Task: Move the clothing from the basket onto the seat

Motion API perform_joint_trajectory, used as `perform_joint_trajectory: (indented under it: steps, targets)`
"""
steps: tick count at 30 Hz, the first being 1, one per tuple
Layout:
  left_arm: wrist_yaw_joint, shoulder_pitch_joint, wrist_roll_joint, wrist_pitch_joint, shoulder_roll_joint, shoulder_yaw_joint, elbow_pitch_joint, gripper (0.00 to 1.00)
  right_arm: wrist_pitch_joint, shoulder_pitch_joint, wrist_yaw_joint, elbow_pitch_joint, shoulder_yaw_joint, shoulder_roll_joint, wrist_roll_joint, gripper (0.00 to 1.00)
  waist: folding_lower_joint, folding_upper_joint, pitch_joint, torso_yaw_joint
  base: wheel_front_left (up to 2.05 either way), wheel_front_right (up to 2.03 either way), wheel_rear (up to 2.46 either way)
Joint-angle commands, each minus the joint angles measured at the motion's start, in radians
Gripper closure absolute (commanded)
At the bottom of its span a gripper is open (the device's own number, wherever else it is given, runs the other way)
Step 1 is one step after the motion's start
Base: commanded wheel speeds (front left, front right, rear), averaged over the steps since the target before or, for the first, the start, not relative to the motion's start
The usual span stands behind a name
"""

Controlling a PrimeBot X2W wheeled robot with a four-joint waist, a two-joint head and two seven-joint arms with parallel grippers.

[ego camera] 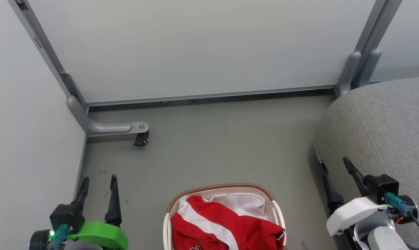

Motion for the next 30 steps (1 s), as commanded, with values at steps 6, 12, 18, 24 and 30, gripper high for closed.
perform_joint_trajectory:
  steps: [6, 12, 18, 24, 30]
  targets:
    - [-0.011, 0.021, 0.056, -0.02, -0.013, 0.02, -0.006, 0.0, -0.021, 0.02, 0.0, 0.002, -0.008, 0.004, -0.058, 0.0, 0.0, 0.0, -0.004, -0.001, 0.0, 0.0, 0.0]
    - [-0.019, 0.033, 0.1, -0.03, -0.026, 0.036, -0.004, 0.0, -0.032, 0.022, 0.0, 0.004, -0.004, 0.008, -0.104, 0.0, 0.0, 0.0, -0.004, -0.006, 0.0, 0.0, 0.0]
    - [-0.026, 0.041, 0.142, -0.042, -0.034, 0.042, -0.001, 0.0, -0.044, 0.02, 0.0, 0.007, -0.001, 0.008, -0.144, 0.0, 0.0, 0.0, 0.0, -0.013, 0.0, 0.0, 0.0]
    - [-0.033, 0.038, 0.179, -0.053, -0.038, 0.035, 0.008, 0.0, -0.054, 0.012, 0.0, -0.002, 0.002, 0.009, -0.183, 0.0, 0.0, 0.0, 0.021, -0.023, 0.0, 0.0, 0.0]
    - [-0.038, -0.009, 0.166, -0.052, -0.042, 0.022, 0.02, 0.0, -0.054, -0.021, 0.0, -0.028, 0.004, 0.017, -0.188, 0.0, 0.0, 0.0, 0.089, -0.043, 0.0, 0.0, 0.0]
